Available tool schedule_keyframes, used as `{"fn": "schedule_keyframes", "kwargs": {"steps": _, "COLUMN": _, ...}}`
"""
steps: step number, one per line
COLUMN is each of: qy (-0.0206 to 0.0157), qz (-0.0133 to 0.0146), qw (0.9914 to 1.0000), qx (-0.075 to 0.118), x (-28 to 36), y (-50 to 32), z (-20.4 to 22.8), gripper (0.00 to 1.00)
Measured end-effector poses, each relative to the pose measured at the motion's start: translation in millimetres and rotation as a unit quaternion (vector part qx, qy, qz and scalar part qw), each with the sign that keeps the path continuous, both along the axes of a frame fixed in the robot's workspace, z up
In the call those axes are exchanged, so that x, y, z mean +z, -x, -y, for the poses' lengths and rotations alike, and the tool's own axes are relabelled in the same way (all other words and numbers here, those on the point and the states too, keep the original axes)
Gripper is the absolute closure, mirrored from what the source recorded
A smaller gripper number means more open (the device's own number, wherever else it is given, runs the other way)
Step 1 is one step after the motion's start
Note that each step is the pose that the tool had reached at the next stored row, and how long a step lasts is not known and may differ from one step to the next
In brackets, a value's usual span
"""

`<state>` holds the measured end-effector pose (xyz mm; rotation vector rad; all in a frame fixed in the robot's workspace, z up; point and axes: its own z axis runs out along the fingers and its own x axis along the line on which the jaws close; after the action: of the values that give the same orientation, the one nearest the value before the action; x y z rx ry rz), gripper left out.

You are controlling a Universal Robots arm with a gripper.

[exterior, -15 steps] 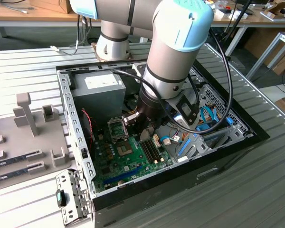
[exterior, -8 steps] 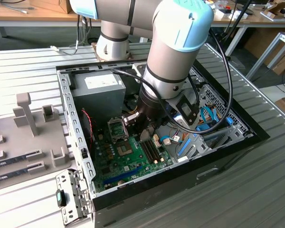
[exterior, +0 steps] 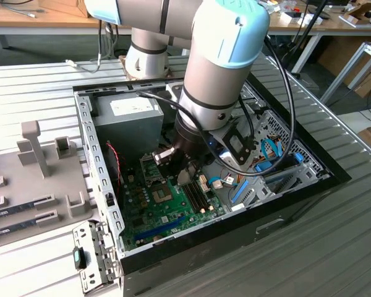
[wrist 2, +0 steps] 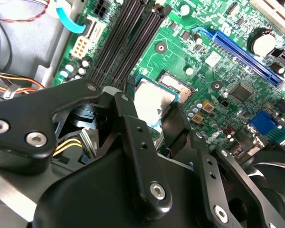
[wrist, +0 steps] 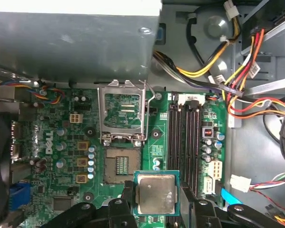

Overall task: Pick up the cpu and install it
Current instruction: 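Pick up the cpu and move it towards the insertion slot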

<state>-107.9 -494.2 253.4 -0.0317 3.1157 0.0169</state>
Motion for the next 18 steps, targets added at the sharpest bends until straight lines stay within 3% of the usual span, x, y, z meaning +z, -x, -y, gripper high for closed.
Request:
{"fn": "schedule_keyframes", "kwargs": {"steps": 15, "qy": -0.0001, "qz": 0.0000, "qw": 1.00000, "qx": 0.000, "x": -10.8, "y": 13.9, "z": -1.4, "gripper": 0.53}}
{"fn": "schedule_keyframes", "kwargs": {"steps": 18, "qy": 0.0000, "qz": 0.0000, "qw": 1.00000, "qx": 0.000, "x": -16.5, "y": 16.8, "z": -6.0, "gripper": 0.53}}
